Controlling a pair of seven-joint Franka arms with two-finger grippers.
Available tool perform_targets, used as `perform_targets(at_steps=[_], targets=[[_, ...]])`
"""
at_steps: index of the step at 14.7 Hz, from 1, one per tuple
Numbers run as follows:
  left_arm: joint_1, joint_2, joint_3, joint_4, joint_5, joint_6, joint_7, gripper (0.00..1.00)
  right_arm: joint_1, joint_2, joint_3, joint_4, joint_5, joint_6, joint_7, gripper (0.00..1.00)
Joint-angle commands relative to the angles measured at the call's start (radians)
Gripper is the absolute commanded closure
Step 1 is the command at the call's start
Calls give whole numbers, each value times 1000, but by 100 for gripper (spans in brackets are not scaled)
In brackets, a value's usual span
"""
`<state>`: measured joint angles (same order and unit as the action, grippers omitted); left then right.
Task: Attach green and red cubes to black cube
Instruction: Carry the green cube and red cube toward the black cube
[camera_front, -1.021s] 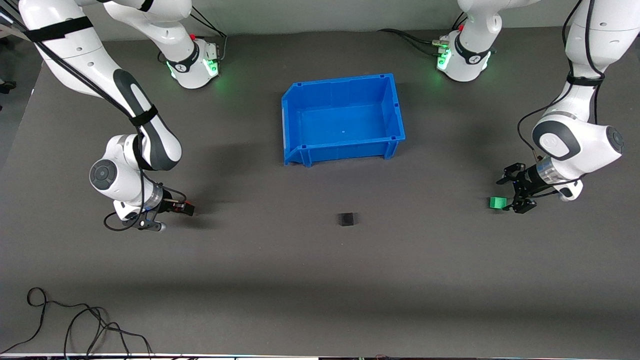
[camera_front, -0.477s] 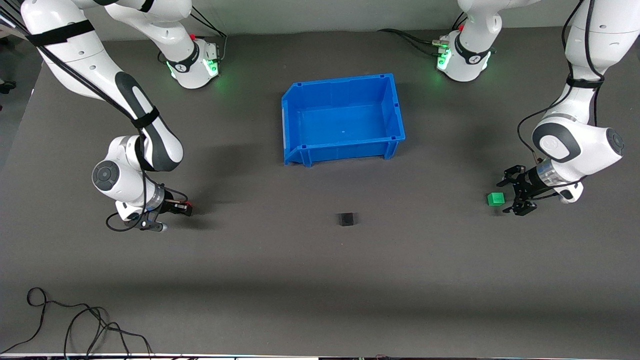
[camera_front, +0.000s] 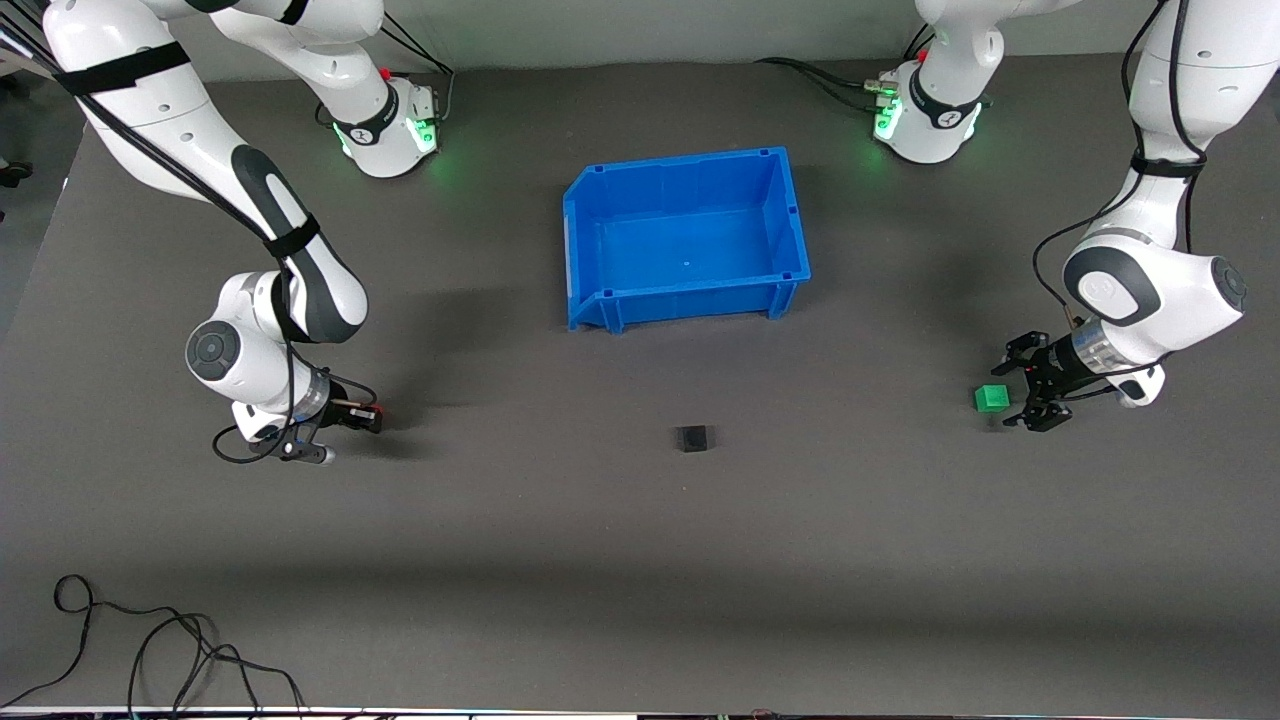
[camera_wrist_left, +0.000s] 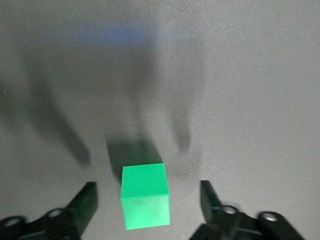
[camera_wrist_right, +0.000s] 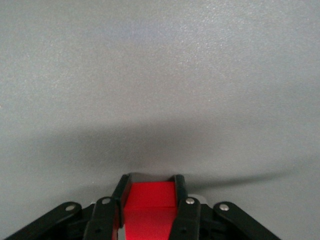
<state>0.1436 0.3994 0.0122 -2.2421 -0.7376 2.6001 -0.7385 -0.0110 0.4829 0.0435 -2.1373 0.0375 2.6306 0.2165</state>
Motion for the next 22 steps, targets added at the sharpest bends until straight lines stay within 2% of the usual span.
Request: perform_targets(at_steps=[1, 2, 4, 8, 12, 14, 19, 22], targets=[[-12, 12, 5, 12, -23, 9, 22, 64, 37, -16, -1, -9, -18, 17, 143, 100], [-12, 12, 5, 12, -25, 9, 22, 74, 67, -21, -1, -6, -18, 16, 218, 100], [-12, 6, 5, 12, -28, 8, 21, 86, 142, -21, -2, 13, -18, 11, 399, 100], [-9, -20, 6, 41, -28, -15, 1, 88, 291, 31, -1, 132, -16, -72, 790, 100], [-9, -44, 14, 153, -2, -187, -96, 88, 411, 152, -2, 371, -16, -214, 1195, 100], [-18, -37, 8, 199, 56, -201, -181, 88, 443, 218, -1, 500, -16, -291, 1351, 100], [-171, -27, 9, 233, 75, -186, -379, 88, 485, 330, 10, 689, -5, -324, 1625, 100], [-303, -17, 9, 233, 75, -122, -531, 88, 543, 396, 12, 776, -5, -324, 1754, 100]])
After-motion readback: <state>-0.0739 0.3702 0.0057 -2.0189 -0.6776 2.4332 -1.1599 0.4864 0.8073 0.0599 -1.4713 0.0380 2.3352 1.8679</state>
